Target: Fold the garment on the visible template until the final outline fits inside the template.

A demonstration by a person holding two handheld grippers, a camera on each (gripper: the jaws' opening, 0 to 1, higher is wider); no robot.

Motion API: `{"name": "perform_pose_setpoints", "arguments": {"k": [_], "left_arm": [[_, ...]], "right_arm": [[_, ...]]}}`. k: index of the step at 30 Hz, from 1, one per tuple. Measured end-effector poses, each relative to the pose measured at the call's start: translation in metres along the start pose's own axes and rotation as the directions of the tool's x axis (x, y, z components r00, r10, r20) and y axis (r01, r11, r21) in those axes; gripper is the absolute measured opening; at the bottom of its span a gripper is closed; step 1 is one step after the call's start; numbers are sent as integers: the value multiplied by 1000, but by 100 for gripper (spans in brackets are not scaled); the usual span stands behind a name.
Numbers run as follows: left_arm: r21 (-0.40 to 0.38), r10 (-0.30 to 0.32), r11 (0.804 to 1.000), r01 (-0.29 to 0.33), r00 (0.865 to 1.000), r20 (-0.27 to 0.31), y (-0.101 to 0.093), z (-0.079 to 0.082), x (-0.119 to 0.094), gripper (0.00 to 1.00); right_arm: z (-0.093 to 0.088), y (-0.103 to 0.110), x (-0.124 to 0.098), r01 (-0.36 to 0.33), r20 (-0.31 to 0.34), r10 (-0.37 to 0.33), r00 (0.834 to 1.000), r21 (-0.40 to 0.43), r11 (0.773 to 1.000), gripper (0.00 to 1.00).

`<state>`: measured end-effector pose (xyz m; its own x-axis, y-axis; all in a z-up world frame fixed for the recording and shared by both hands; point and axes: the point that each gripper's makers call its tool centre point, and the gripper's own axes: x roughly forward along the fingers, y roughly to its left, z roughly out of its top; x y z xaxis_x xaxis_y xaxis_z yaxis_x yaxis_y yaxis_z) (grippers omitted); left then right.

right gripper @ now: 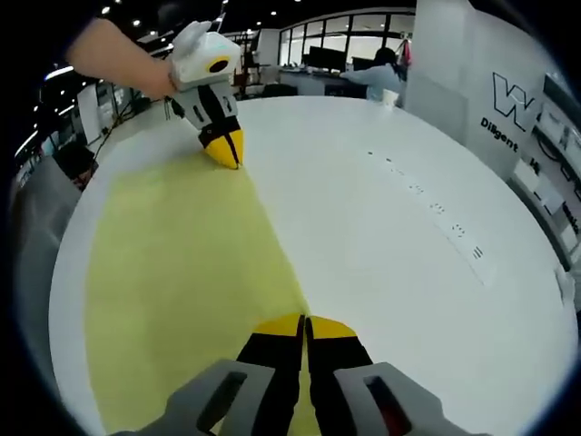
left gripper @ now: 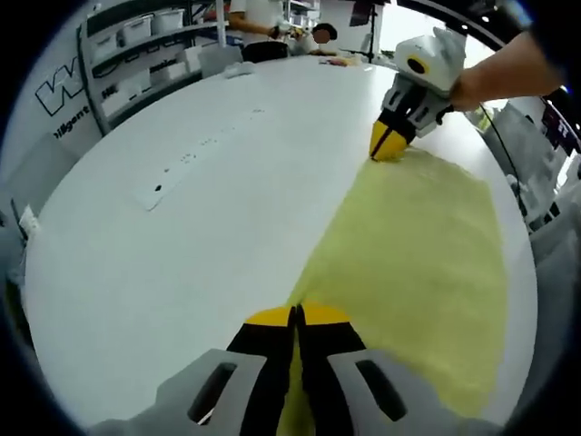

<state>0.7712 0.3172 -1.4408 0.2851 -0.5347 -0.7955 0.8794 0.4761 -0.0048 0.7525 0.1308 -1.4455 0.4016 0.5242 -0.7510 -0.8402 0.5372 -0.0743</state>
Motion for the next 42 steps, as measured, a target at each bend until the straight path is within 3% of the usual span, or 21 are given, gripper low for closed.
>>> {"name": "perform_pose_setpoints", "arguments": {"k": [6,9,16,23,30,31,33,35,38,42], "left_arm": [[-48,55,997,-56,998,-11,17,-9,-9,18],[-68,56,996,-55,998,8,18,-13,-21,19],[-131,71,988,-76,997,-42,25,-47,-38,29],[-164,71,984,-74,997,-29,25,-47,-41,28],[-169,66,983,-74,996,-53,26,-50,-42,28],[-170,68,982,-77,996,-55,26,-51,-42,27],[-147,72,986,-80,996,-58,28,-51,-43,22],[-149,56,987,-65,997,-61,25,-51,-43,16],[-107,65,992,-71,996,-63,26,-49,-43,11],[-121,82,989,-88,995,-56,29,-50,-44,11]], "right_arm": [[1,-10,-2,65,2,-65,998,29,997,2],[0,-10,-10,68,17,-69,997,39,997,3],[-22,-10,-28,68,2,-68,998,71,995,11],[-48,-14,-45,97,-45,-91,995,147,984,19],[-58,-19,-46,119,-63,-108,992,206,971,19],[-57,-19,-45,113,-47,-105,993,237,965,18],[-56,-20,-45,116,-44,-109,993,222,968,15],[-57,-20,-45,114,-45,-107,993,211,971,0],[-55,-20,-44,111,-42,-104,994,210,971,0],[-54,-23,-43,121,-27,-119,993,253,960,0]]}}
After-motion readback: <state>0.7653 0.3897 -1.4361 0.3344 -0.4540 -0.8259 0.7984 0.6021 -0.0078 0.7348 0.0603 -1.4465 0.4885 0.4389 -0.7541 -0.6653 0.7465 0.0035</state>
